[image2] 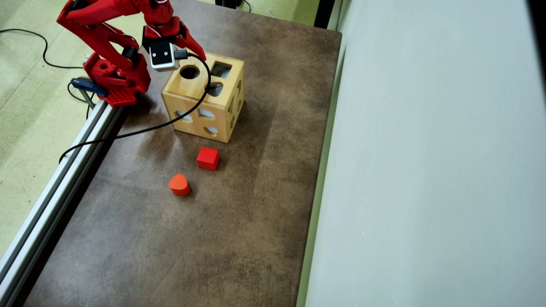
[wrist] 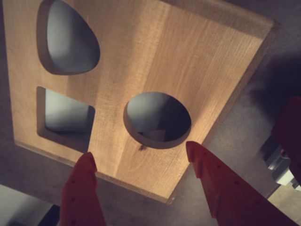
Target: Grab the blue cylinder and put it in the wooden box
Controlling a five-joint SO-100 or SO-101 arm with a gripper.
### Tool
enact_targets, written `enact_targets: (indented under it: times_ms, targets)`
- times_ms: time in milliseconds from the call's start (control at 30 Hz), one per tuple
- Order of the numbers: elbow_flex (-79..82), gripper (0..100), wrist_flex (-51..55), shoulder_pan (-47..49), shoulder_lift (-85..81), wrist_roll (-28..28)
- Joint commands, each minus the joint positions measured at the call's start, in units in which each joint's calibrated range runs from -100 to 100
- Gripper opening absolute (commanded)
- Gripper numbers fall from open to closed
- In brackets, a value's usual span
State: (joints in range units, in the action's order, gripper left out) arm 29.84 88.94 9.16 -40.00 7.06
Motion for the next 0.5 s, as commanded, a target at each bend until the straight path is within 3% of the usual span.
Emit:
enact_targets:
  times_ms: [0,467]
  targets:
    - [-5.2,30,0.0,0.3,-5.6,-0.1]
    - [-15.4,30,9.3,-0.5,-29.3,0.3]
